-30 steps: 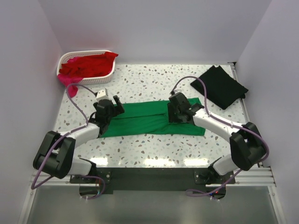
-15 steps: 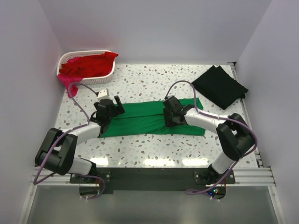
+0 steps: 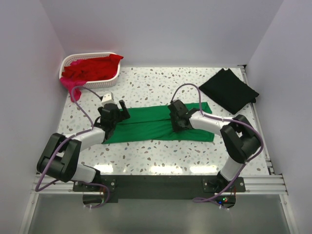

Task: Fold and stack the t-shirts
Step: Fold the tshirt

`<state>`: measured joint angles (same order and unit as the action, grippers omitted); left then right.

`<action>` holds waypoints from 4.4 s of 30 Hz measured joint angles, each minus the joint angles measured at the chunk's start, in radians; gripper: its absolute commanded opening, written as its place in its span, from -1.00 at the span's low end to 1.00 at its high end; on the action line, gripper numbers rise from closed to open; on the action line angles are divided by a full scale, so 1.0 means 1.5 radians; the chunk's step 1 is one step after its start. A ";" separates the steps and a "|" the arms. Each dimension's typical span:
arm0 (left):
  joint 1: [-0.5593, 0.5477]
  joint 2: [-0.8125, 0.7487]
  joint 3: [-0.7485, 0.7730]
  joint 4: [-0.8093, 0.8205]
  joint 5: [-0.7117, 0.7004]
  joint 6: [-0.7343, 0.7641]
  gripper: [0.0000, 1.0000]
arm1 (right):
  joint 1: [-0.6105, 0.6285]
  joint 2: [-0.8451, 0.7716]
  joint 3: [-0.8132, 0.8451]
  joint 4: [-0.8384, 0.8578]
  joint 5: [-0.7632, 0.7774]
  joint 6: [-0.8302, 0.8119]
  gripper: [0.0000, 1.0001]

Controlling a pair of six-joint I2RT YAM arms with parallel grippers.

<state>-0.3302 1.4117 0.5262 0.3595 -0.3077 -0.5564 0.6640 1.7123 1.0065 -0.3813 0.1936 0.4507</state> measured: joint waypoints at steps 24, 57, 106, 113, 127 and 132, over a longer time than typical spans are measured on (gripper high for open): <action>0.002 0.025 0.004 0.009 0.001 0.000 0.85 | 0.033 0.001 0.050 -0.046 0.017 -0.002 -1.00; 0.011 0.053 0.013 0.014 0.022 0.001 0.86 | -0.178 -0.120 -0.045 -0.141 0.126 0.012 -0.18; 0.015 0.067 0.013 0.024 0.023 0.012 0.86 | -0.200 -0.168 -0.083 -0.136 -0.022 -0.017 -1.00; 0.015 0.067 0.013 0.024 0.024 0.012 0.87 | -0.200 -0.196 -0.099 -0.149 -0.037 -0.015 -1.00; 0.020 0.066 0.013 0.024 0.028 0.012 0.87 | -0.200 -0.186 -0.112 -0.152 -0.054 -0.014 -0.99; 0.021 0.066 0.013 0.024 0.029 0.012 0.87 | -0.200 -0.186 -0.119 -0.152 -0.055 -0.010 -0.56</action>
<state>-0.2993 1.5105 0.5465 0.3950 -0.2646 -0.5381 0.3641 1.4330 0.8284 -0.6098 0.1112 0.4362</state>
